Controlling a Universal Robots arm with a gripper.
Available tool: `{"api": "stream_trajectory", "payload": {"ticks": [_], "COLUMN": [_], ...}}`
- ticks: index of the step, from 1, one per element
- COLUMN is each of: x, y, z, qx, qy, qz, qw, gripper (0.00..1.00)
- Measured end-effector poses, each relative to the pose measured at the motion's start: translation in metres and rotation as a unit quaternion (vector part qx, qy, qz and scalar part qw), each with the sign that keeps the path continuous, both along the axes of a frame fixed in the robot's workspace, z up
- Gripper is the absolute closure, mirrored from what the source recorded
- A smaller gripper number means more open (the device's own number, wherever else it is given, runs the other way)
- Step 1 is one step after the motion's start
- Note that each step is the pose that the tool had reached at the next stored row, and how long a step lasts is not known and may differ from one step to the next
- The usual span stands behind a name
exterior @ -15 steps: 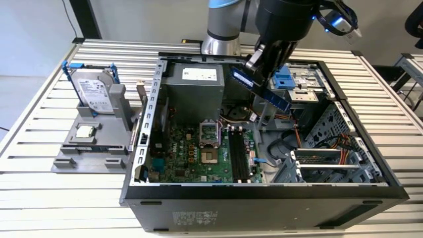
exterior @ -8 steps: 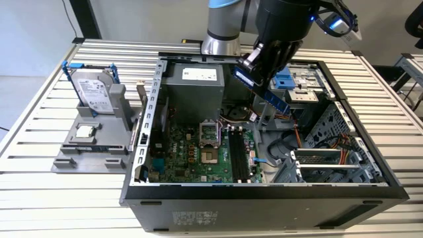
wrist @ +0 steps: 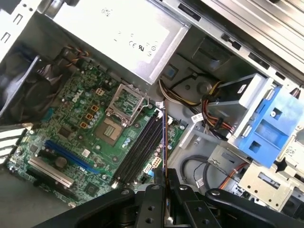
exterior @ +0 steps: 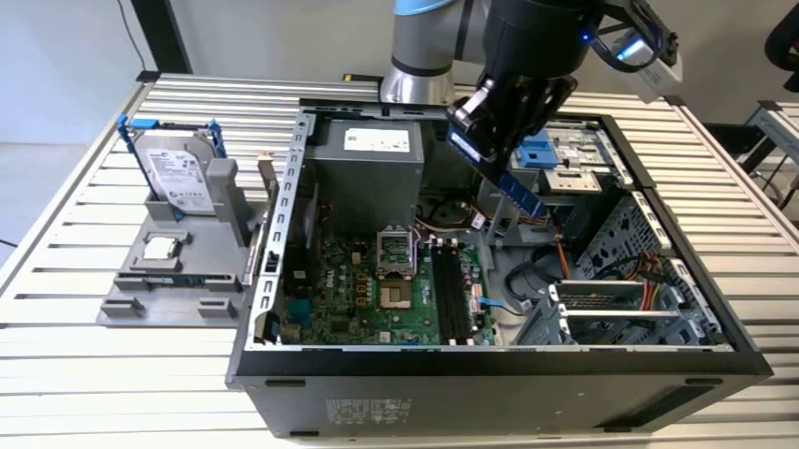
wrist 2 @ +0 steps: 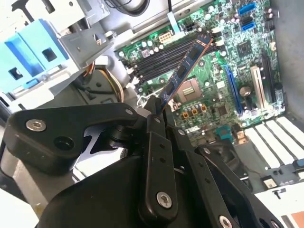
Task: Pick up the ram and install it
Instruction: 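Insert the ram into the slot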
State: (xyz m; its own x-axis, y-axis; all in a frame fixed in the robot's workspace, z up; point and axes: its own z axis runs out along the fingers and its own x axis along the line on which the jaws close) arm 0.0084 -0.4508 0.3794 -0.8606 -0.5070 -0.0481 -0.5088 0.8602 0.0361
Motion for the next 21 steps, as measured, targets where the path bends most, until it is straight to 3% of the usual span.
{"api": "stream_trajectory", "payload": {"ticks": [5,10,16,21], "x": [0.0000,0.0000,0.0000,0.0000], "y": [0.0000,0.0000,-0.0001,-0.0002], "z": [0.0000,0.0000,0.0000,0.0000], "qx": [0.0000,0.0000,0.0000,0.0000], "qy": [0.0000,0.0000,0.0000,0.0000], "qz": [-0.034,-0.068,-0.107,-0.138], "qw": [0.99941,0.99769,0.99421,0.99040], "gripper": [1.00,1.00,1.00,1.00]}}
